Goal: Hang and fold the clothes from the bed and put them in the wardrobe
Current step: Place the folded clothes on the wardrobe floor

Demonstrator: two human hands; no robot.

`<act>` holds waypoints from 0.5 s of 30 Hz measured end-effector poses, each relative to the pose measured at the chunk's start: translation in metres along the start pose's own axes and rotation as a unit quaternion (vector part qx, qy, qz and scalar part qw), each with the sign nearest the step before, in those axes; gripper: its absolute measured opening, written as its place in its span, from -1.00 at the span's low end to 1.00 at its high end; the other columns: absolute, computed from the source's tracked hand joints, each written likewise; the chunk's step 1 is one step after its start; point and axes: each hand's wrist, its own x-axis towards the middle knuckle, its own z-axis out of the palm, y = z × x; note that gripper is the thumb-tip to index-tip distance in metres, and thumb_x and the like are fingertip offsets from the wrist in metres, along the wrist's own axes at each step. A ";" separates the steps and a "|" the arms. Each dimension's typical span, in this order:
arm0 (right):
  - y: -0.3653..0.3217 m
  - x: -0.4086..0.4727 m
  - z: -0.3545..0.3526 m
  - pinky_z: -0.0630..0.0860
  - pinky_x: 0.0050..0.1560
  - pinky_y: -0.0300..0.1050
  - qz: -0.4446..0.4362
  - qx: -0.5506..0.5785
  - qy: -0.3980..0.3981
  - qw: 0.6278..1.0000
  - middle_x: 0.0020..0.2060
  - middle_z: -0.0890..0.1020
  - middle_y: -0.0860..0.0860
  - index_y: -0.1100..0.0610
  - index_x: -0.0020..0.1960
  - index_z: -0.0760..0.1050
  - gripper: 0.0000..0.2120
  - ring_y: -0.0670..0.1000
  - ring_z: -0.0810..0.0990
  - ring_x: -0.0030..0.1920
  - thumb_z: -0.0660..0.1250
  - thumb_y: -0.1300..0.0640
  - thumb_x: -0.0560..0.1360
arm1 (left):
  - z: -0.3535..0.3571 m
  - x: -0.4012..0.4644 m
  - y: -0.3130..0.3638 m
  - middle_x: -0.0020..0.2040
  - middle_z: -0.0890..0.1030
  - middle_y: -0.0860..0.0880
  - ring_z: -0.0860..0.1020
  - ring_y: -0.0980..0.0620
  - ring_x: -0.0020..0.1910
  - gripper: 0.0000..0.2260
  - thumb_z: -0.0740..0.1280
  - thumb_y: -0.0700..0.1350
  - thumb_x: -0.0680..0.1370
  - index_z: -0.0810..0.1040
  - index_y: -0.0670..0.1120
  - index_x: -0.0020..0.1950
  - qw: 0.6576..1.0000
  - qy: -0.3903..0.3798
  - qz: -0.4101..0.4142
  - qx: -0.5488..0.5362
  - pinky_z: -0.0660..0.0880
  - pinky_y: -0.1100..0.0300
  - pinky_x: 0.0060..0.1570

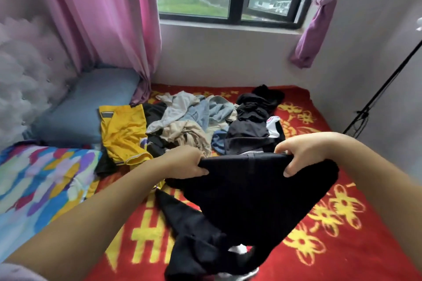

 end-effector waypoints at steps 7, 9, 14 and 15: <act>-0.044 0.096 -0.023 0.45 -0.04 -0.09 0.008 -0.077 0.252 0.965 0.03 0.60 0.11 0.12 0.07 0.56 -0.77 0.17 0.57 0.09 0.32 0.04 0.47 | -0.032 -0.039 -0.043 -0.50 0.49 0.15 0.46 0.25 -0.46 -0.81 0.41 -0.01 0.49 0.58 0.03 -0.32 0.970 0.135 -0.093 -0.177 0.28 0.39 -0.48; -0.083 0.115 -0.043 0.46 -0.04 -0.05 -0.008 -0.061 0.294 0.954 0.10 0.58 0.10 0.08 0.13 0.54 -0.77 0.18 0.56 0.11 0.28 0.07 0.50 | -0.039 -0.066 -0.070 -0.52 0.49 0.14 0.45 0.23 -0.50 -0.86 0.41 -0.06 0.50 0.64 -0.03 -0.26 0.930 0.190 -0.174 -0.261 0.27 0.39 -0.50; -0.210 0.109 -0.113 0.43 0.05 -0.12 -0.213 0.206 0.434 0.851 0.04 0.63 0.18 0.22 0.09 0.59 -0.79 0.17 0.57 0.11 0.24 0.25 0.52 | -0.088 -0.152 -0.100 -0.47 0.50 0.11 0.41 0.17 -0.47 -0.83 0.37 -0.07 0.51 0.65 -0.16 -0.04 0.723 0.533 -0.303 -0.318 0.34 0.32 -0.47; -0.231 0.096 -0.130 0.43 0.06 -0.12 -0.268 0.311 0.442 0.798 0.00 0.65 0.16 0.23 0.07 0.60 -0.79 0.16 0.58 0.08 0.23 0.29 0.52 | -0.105 -0.169 -0.094 -0.49 0.51 0.14 0.44 0.21 -0.49 -0.82 0.38 0.01 0.49 0.65 -0.10 -0.11 0.673 0.606 -0.286 -0.313 0.33 0.39 -0.52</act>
